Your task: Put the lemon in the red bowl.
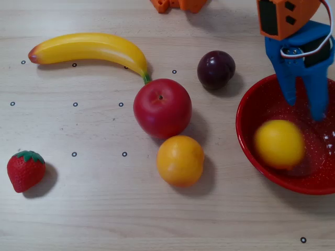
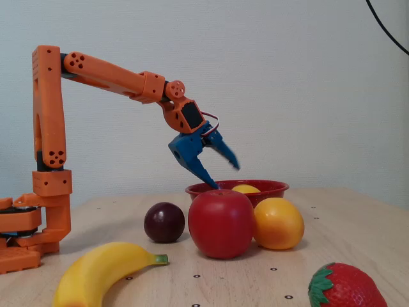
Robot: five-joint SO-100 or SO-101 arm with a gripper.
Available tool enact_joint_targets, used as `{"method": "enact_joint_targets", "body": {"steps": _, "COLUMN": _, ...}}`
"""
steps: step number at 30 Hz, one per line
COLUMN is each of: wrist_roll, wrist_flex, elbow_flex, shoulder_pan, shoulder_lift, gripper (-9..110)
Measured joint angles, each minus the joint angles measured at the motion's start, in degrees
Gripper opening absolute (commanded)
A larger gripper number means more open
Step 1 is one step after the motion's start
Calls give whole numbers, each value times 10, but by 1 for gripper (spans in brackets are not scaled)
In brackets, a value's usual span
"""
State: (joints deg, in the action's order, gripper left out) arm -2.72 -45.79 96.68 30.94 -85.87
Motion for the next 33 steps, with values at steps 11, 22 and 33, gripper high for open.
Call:
{"method": "enact_joint_targets", "body": {"steps": 11, "wrist_roll": 19, "wrist_flex": -122, "elbow_flex": -97, "shoulder_pan": -112, "shoulder_lift": -47, "gripper": 0}}
{"method": "enact_joint_targets", "body": {"steps": 22, "wrist_roll": 18, "wrist_flex": -142, "elbow_flex": 38, "shoulder_pan": -231, "shoulder_lift": -261, "gripper": 0}}
{"method": "enact_joint_targets", "body": {"steps": 33, "wrist_roll": -19, "wrist_flex": -67, "elbow_flex": 367, "shoulder_pan": -325, "shoulder_lift": -547, "gripper": 0}}
